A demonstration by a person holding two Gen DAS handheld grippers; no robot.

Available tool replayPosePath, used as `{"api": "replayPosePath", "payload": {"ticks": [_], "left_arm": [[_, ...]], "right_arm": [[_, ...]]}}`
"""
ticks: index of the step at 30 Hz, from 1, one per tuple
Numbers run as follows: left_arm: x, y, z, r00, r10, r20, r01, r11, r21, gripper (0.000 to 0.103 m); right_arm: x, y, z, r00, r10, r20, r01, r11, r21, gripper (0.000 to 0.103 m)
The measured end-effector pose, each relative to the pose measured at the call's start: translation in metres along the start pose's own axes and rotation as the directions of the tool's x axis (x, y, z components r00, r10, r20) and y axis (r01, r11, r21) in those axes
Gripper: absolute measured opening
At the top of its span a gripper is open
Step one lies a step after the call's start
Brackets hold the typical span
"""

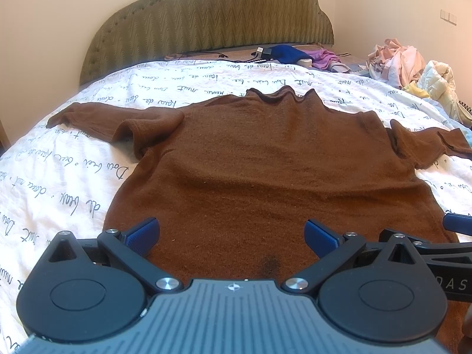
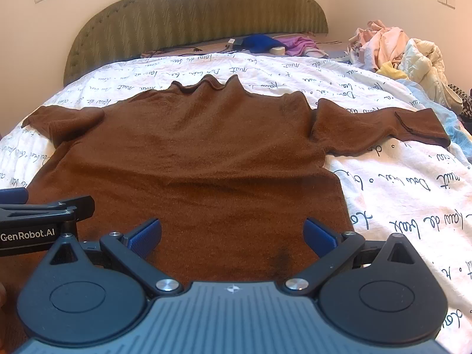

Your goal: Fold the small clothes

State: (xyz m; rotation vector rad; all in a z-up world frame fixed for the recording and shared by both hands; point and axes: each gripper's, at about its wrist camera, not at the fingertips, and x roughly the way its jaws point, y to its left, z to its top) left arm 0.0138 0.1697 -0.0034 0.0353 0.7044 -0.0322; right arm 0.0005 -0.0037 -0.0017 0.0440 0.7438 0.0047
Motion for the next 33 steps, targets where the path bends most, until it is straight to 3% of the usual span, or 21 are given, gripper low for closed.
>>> {"api": "replayPosePath", "payload": {"ticks": [17,20,24,28,33], "left_arm": [[0.003,-0.002,0.0,1.0,-0.009,-0.008,0.009,1.0,-0.004,0.103],[0.006,-0.002,0.002,0.999,-0.05,0.0,0.05,0.999,-0.021,0.103],[0.013,-0.008,0.007,0.995,-0.094,0.011,0.095,0.995,-0.038,0.103],[0.023,-0.018,0.016,0.99,-0.137,0.021,0.138,0.989,-0.052,0.103],[0.041,-0.029,0.028,0.979,-0.202,0.032,0.204,0.977,-0.06,0.103]], "right_arm": [[0.004,-0.007,-0.002,0.999,0.017,0.03,-0.017,1.0,0.019,0.103],[0.007,-0.015,0.0,0.998,-0.044,0.054,0.045,0.999,-0.024,0.103],[0.0,-0.054,0.011,0.975,-0.063,0.214,0.074,0.996,-0.042,0.103],[0.017,-0.104,0.041,0.965,-0.178,0.192,0.2,0.974,-0.105,0.103],[0.05,-0.193,0.071,0.955,-0.24,0.172,0.246,0.969,-0.011,0.103]]}}
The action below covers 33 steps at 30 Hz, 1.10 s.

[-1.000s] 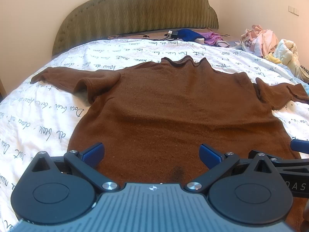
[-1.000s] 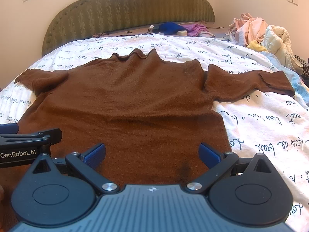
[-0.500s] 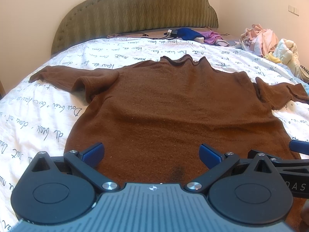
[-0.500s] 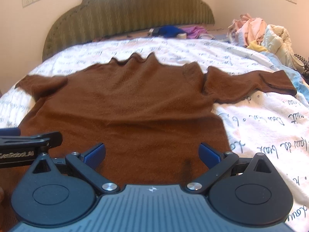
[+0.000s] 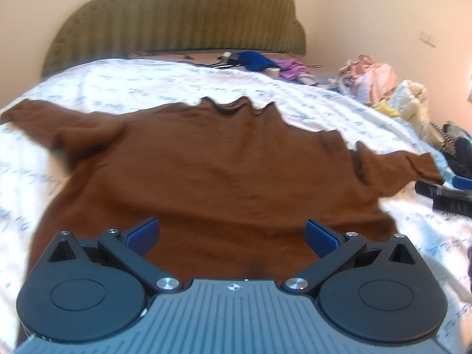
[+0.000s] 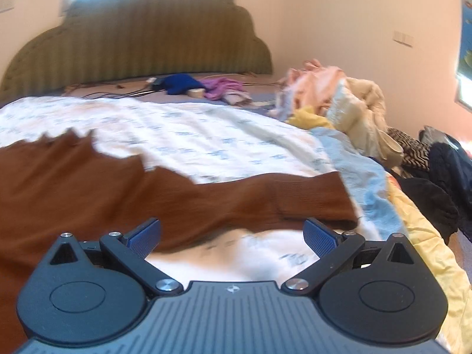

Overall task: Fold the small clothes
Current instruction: 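Grasp the sweater sleeve cuff with the right gripper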

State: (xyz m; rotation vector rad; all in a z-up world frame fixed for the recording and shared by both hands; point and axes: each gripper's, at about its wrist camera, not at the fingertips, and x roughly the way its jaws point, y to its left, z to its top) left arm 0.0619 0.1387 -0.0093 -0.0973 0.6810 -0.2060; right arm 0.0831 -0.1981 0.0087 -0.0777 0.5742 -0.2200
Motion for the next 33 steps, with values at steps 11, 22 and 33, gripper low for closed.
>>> {"api": "replayPosePath", "payload": {"ticks": [11,22,33], "left_arm": [[0.051,-0.019,0.018,0.988,-0.146,-0.056,0.142,0.987,-0.073,0.103],[0.081,-0.04,0.028,0.974,-0.221,-0.054,0.218,0.974,-0.053,0.103],[0.078,-0.023,0.039,0.969,-0.244,-0.048,0.237,0.964,-0.118,0.103]], "right_arm": [[0.08,-0.056,0.014,0.983,-0.146,-0.107,0.133,0.984,-0.117,0.061],[0.101,-0.028,0.015,0.974,-0.135,-0.181,0.08,0.956,-0.281,0.062],[0.078,-0.052,0.04,0.981,-0.045,-0.189,0.045,0.999,-0.002,0.009]]}}
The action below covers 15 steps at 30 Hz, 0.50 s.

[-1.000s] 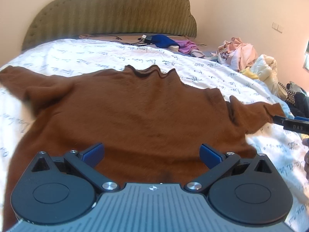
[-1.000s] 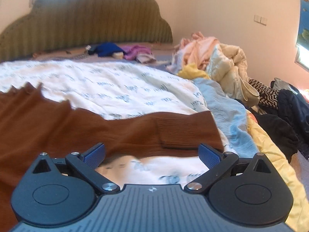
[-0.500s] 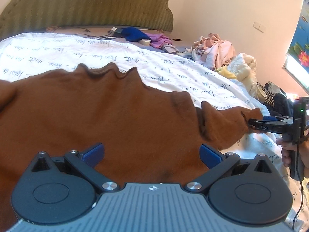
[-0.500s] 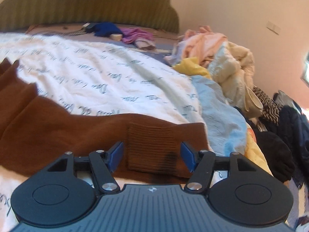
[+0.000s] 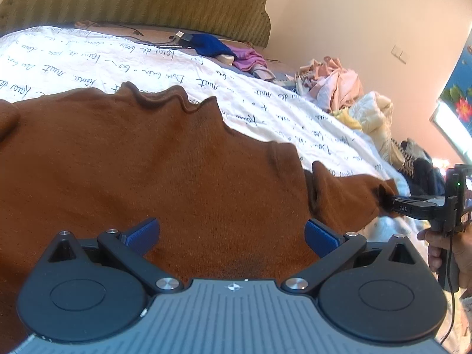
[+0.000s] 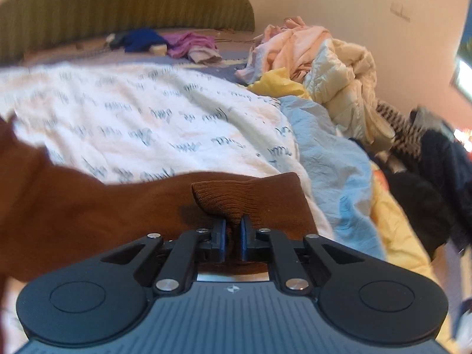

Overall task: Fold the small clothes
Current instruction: 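Carry the held sleeve across the sweater body toward the other sleeve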

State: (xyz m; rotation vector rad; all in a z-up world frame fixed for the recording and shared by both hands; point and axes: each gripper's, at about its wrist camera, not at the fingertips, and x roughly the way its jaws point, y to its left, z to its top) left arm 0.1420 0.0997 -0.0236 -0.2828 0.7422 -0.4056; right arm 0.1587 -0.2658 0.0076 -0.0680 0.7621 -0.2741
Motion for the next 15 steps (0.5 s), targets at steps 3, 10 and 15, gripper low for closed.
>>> {"api": "replayPosePath", "payload": {"ticks": [3,10,15], "left_arm": [[-0.009,0.004,0.007,1.0,-0.009,0.024,0.01,1.0,-0.019,0.103],[-0.03,0.032,0.027,0.998,0.027,0.064,-0.022,0.998,-0.066,0.103],[-0.037,0.059,0.038,0.995,0.073,0.073,-0.064,0.991,-0.113,0.103]], "right_arm": [[-0.021,0.009,0.013,0.997,0.077,0.03,-0.078,0.995,0.054,0.009],[-0.05,0.095,0.028,0.935,0.352,0.044,-0.354,0.932,0.082,0.009],[-0.037,0.179,0.017,0.889,0.457,-0.006,-0.457,0.889,0.037,0.009]]}}
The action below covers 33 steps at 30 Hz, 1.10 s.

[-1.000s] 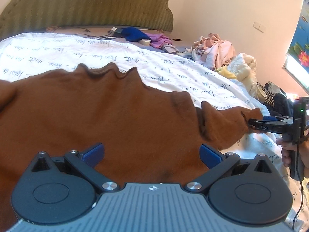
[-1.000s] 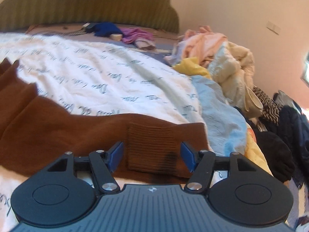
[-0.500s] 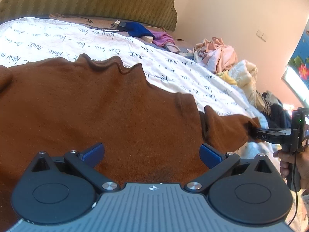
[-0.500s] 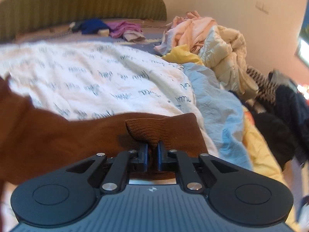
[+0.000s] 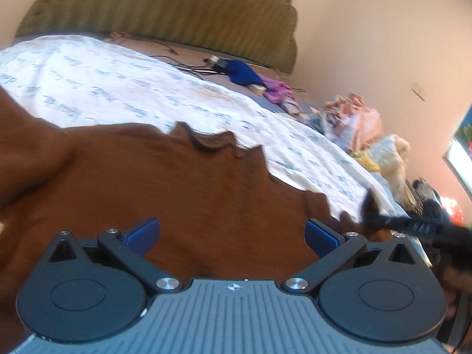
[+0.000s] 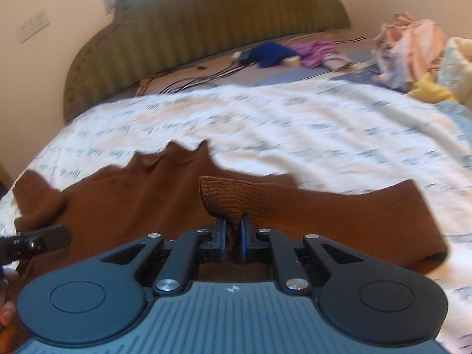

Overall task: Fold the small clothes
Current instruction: 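Carry the held sleeve across the sweater body toward the other sleeve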

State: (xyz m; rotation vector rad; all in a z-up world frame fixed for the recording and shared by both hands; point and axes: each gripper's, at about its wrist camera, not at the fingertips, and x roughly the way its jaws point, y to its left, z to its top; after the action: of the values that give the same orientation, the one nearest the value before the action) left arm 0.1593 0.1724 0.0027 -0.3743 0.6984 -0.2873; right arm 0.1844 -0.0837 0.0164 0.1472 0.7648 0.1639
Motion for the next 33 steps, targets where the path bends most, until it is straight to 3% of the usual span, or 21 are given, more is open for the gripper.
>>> {"api": "replayPosePath", "payload": {"ticks": [5,9,11,12,13,14,19,21,24,27,28,29,32,33], "left_arm": [[0.005,0.015,0.005,0.999,0.035,-0.004,-0.035,0.999,-0.024,0.103],[0.008,0.023,0.005,0.999,0.044,-0.011,-0.044,0.998,-0.041,0.103],[0.008,0.025,0.005,0.999,0.047,-0.012,-0.048,0.998,-0.046,0.103],[0.008,0.025,0.004,0.999,0.049,-0.013,-0.049,0.998,-0.048,0.103],[0.009,0.025,0.004,0.999,0.049,-0.014,-0.05,0.998,-0.047,0.103],[0.008,0.024,0.003,0.999,0.048,-0.015,-0.048,0.998,-0.045,0.103],[0.005,0.022,0.005,0.999,0.045,-0.006,-0.045,0.998,-0.044,0.103],[0.005,0.025,0.006,0.999,0.049,-0.002,-0.049,0.998,-0.051,0.103],[0.004,0.028,0.007,0.999,0.05,0.001,-0.049,0.997,-0.063,0.103],[0.0,0.028,0.008,0.999,0.05,0.005,-0.049,0.997,-0.067,0.103],[-0.001,0.027,0.008,0.999,0.044,0.01,-0.043,0.997,-0.065,0.103],[-0.003,0.026,0.008,0.999,0.035,0.014,-0.034,0.998,-0.06,0.103],[-0.005,0.021,0.005,0.999,0.031,0.009,-0.03,0.999,-0.044,0.103],[-0.005,0.019,0.003,1.0,0.031,0.001,-0.031,0.999,-0.031,0.103]], "right_arm": [[0.047,0.025,-0.025,0.997,-0.044,-0.063,0.041,0.998,-0.044,0.009],[0.048,0.024,-0.035,0.998,-0.053,-0.034,0.052,0.997,-0.05,0.017],[0.049,0.03,-0.038,0.999,-0.037,-0.022,0.035,0.997,-0.068,0.04],[0.05,0.036,-0.041,1.0,-0.015,-0.019,0.013,0.996,-0.089,0.074],[0.052,0.043,-0.045,1.0,0.005,-0.018,-0.007,0.994,-0.113,0.099],[0.053,0.049,-0.049,1.0,0.005,-0.015,-0.007,0.991,-0.131,0.103],[0.055,0.069,-0.063,0.993,-0.109,0.052,0.117,0.975,-0.189,0.103],[0.051,0.069,-0.07,0.99,-0.118,0.077,0.131,0.972,-0.195,0.103],[0.044,0.059,-0.069,0.994,-0.071,0.079,0.081,0.988,-0.133,0.103],[0.039,0.034,-0.055,0.998,0.011,0.063,-0.016,0.996,0.091,0.103],[0.044,0.03,-0.046,1.0,0.028,-0.009,-0.028,0.998,0.051,0.103],[0.042,0.031,-0.042,0.999,0.03,-0.026,-0.03,0.999,-0.009,0.103],[0.044,0.043,-0.039,0.995,-0.088,-0.046,0.084,0.993,-0.088,0.103],[0.042,0.048,-0.039,0.993,-0.117,-0.019,0.113,0.985,-0.129,0.103]]}}
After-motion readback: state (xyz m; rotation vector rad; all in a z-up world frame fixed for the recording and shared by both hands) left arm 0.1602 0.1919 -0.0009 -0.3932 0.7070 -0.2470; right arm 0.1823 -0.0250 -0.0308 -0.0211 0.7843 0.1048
